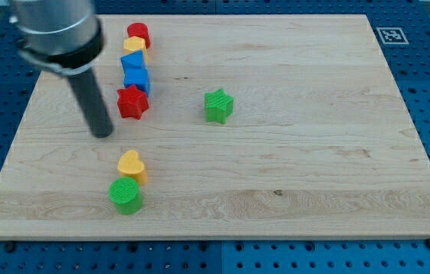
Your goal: Nudge green circle right a bit
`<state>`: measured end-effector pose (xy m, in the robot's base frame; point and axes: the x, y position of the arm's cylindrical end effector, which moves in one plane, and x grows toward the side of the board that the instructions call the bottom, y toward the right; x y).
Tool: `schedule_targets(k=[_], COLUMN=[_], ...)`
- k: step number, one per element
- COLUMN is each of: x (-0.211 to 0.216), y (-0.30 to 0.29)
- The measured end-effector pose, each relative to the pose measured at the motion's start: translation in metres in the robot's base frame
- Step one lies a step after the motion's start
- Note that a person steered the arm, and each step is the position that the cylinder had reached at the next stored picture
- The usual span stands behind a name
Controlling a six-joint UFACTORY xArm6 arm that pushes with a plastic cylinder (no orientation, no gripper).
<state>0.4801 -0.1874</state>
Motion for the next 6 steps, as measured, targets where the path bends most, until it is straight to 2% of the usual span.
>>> schedule_targets(k=[2, 4, 6], x=[0.075, 0.113, 0.113], y=[-0.017, -0.019, 0.061])
